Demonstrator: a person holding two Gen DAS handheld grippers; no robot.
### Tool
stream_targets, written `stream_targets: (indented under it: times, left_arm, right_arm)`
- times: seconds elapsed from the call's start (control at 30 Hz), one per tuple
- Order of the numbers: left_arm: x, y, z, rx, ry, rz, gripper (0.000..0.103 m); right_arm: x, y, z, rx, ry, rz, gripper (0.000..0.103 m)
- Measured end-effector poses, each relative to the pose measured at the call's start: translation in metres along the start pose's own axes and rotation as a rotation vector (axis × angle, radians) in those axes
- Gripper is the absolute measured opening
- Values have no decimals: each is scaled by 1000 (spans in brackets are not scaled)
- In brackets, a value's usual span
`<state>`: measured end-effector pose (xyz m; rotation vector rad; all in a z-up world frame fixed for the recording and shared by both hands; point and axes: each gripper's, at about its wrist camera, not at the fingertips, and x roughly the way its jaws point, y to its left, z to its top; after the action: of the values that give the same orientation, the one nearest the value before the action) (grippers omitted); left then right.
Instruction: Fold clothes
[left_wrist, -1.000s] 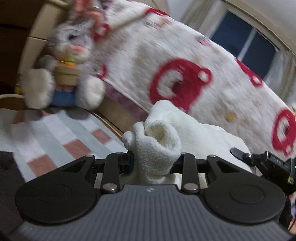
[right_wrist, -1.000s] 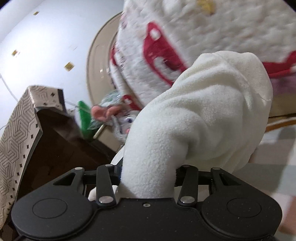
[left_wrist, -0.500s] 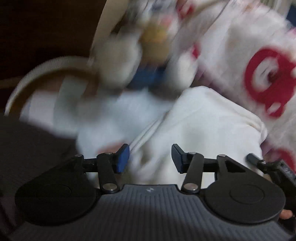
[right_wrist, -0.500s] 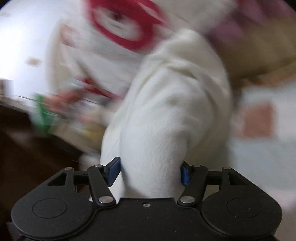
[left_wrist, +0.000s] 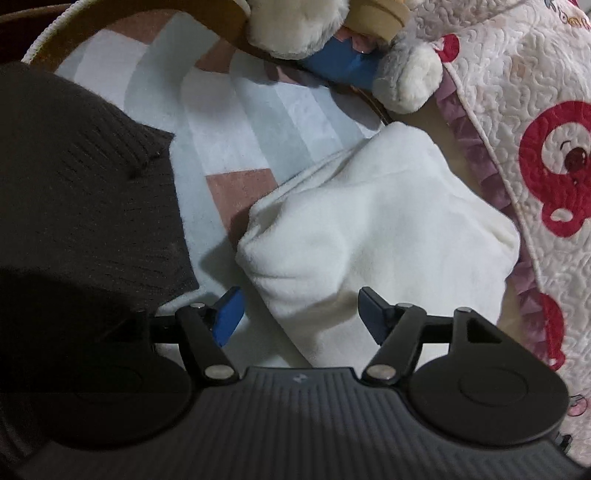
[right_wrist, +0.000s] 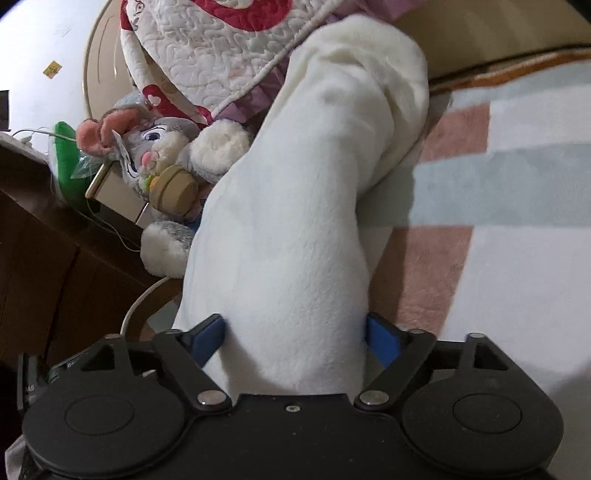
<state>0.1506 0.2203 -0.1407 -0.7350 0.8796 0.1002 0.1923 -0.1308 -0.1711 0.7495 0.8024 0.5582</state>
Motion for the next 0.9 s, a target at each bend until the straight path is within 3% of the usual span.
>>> stream_targets:
  times: [0.07, 0.1, 0.13, 0.2, 0.27, 0.33, 0.43, 0.53, 0.63, 0.73, 0.8, 0.9]
  left_arm:
    - [-1, -8, -3, 74, -50, 22, 67]
    - [-4, -11, -4, 108, -88, 28, 65]
    - [-8, -13, -4, 129, -127, 25, 65]
    - [-22, -19, -2, 149, -212, -14, 66]
    - [-36, -25, 0, 183, -297, -56, 67]
    - [-42, -32, -1, 238, -339, -55, 67]
    - [-27, -36, -5, 304, -264, -12, 67]
    - [-6, -37, -11, 354, -196, 63, 67]
    - [-1, -38, -12, 369, -208, 88, 68]
    - [-3, -36, -10, 352, -209, 82, 68]
    - [-2, -38, -12, 361, -212, 85, 68]
    - [-1, -37, -12, 362, -210, 85, 68]
  right_arm:
    - [13, 7, 1, 26, 38, -3, 85]
    - [14, 8, 5, 100, 55, 9, 68]
    - [14, 8, 8, 197, 76, 37, 63]
    - [9, -1, 9, 472, 124, 193, 60]
    - [8, 0, 1, 587, 136, 272, 60]
    - [16, 7, -9, 537, 183, 223, 62]
    - [21, 16, -20, 353, 254, 46, 69]
    - [-5, 16, -18, 271, 240, 59, 71]
    - [-50, 12, -3, 168, 91, 45, 71]
    - [-67, -8, 29, 166, -47, 9, 75]
    - [-58, -25, 56, 188, -91, -25, 79]
    - [-21, -42, 82, 210, -68, 3, 80]
